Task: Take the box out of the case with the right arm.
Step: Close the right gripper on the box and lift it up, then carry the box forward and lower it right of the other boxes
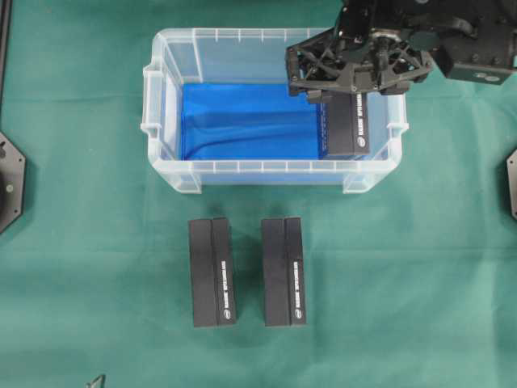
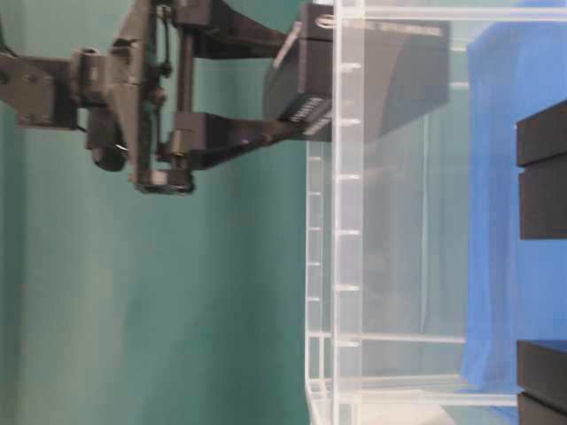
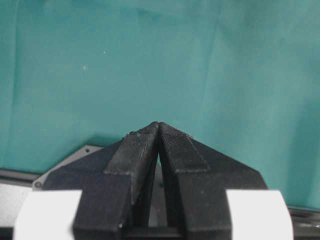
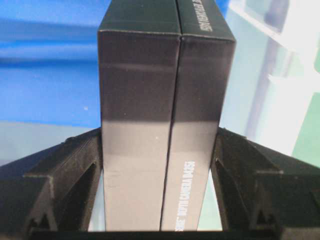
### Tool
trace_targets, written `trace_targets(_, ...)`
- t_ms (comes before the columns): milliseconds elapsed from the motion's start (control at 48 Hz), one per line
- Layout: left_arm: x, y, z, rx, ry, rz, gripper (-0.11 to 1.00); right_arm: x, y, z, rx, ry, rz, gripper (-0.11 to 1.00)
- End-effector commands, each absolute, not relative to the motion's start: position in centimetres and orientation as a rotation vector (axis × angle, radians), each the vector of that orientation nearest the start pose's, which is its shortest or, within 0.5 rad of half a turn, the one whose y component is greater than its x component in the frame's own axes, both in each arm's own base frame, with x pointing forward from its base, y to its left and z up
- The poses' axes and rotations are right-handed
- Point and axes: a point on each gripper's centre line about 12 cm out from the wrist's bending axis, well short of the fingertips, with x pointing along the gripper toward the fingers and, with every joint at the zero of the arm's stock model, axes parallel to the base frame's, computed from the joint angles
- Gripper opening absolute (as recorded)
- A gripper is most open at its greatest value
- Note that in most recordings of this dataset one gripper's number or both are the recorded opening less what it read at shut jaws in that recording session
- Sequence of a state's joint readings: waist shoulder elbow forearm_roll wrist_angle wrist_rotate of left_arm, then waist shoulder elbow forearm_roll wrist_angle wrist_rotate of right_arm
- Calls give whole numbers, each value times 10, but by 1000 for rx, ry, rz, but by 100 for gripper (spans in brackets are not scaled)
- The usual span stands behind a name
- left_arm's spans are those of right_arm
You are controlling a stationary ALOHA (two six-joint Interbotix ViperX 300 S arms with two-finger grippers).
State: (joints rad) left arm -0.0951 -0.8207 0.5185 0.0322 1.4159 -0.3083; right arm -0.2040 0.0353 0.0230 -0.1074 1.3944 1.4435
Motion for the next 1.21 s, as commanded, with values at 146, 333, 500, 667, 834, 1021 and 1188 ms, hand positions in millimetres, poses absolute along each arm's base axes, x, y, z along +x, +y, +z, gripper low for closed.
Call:
trace_targets(146, 160, -11, 364, -201, 1092, 111, 2, 362, -89, 349, 1223, 925, -1197, 65)
trace_targets(333, 160, -11, 364, -201, 1091, 111, 2, 358, -89, 373, 1212, 914, -1213, 65)
trace_targets(500, 160, -11, 364, -202, 1091, 112, 2, 354, -88, 391, 1200, 904, -1218, 65)
trace_targets(667, 160, -11, 364, -201, 1090, 113, 2, 352, -86, 399, 1192, 903, -1224, 65)
trace_targets(834, 160, -11, 364, -201, 1091, 111, 2, 352, -85, 399, 1191, 904, -1220, 65)
trace_targets(1021, 160, -11, 364, -202, 1091, 112, 2, 353, -84, 399, 1189, 905, -1218, 65)
trace_targets(1188, 160, -11, 364, -203, 1090, 114, 2, 353, -84, 399, 1189, 905, -1218, 65)
